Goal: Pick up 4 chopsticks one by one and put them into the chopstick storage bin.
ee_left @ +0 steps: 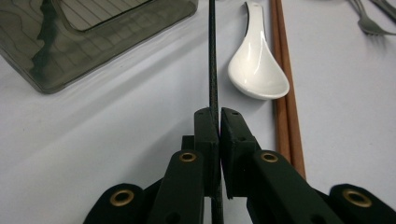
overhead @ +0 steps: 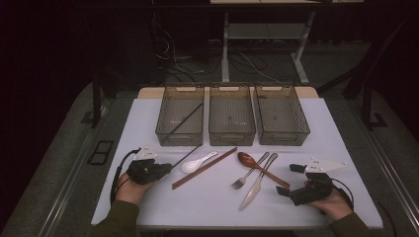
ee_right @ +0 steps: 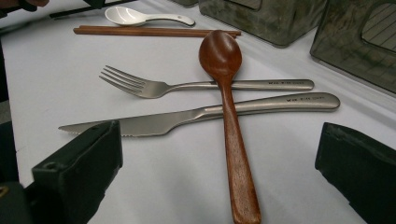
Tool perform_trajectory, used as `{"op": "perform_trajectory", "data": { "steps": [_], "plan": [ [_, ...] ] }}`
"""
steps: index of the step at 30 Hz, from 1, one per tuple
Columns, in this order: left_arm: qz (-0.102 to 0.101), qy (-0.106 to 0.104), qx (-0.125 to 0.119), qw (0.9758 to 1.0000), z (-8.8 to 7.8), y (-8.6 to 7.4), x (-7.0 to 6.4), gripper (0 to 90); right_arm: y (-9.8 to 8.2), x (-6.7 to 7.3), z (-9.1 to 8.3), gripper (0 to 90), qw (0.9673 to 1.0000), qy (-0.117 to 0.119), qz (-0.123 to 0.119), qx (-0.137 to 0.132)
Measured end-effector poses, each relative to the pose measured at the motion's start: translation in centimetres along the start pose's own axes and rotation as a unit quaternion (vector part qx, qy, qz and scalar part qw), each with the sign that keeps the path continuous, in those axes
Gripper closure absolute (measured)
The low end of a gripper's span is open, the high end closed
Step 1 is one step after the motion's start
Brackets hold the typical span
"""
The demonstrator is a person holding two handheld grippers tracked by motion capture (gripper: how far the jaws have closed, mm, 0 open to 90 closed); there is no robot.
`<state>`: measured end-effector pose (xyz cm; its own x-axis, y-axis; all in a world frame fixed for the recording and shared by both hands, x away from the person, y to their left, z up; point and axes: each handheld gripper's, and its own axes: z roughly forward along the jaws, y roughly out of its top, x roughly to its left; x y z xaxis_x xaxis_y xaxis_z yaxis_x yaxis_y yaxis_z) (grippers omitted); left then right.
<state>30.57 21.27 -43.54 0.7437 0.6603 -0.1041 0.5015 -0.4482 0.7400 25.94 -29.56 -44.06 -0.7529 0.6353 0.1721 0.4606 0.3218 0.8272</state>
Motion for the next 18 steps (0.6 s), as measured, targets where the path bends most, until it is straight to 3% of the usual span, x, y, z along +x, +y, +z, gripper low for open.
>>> {"op": "perform_trajectory", "data": {
  "steps": [18],
  "plan": [
    [-0.005, -0.006, -0.036, 0.9993, -1.5, 0.6, -0.3, 85.0, 0.0, 0.0, 0.0, 0.5, 1.0000, 0.000, -0.001, 0.000]
  ]
}}
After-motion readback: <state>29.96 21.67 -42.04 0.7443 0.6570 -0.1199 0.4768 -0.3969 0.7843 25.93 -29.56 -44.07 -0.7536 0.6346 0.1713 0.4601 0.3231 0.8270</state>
